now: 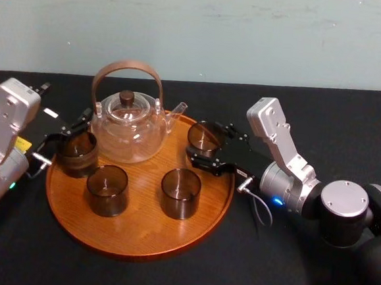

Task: Pick up the glass from the table and place it on the tray.

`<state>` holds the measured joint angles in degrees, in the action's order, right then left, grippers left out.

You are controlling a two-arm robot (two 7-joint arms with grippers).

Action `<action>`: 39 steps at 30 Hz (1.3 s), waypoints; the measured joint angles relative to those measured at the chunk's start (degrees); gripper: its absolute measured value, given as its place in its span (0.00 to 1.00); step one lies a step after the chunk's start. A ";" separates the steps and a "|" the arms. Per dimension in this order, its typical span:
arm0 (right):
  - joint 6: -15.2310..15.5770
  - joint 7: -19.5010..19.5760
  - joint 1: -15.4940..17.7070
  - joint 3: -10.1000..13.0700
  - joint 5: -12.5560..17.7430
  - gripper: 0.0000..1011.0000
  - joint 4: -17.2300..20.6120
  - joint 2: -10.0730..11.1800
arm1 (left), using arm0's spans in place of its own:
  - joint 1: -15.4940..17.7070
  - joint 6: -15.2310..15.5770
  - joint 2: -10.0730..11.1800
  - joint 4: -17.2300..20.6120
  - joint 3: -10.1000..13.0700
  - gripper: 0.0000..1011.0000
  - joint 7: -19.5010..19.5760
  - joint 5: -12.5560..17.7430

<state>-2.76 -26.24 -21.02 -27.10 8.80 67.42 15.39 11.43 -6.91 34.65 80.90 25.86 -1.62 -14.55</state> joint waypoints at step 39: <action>-0.02 -1.70 3.84 3.26 5.12 0.99 11.18 4.22 | 0.00 0.00 0.00 0.00 0.00 0.99 0.00 0.00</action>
<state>-2.78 -27.95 -17.17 -23.84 13.92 78.60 19.62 11.43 -6.91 34.65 80.90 25.86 -1.62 -14.55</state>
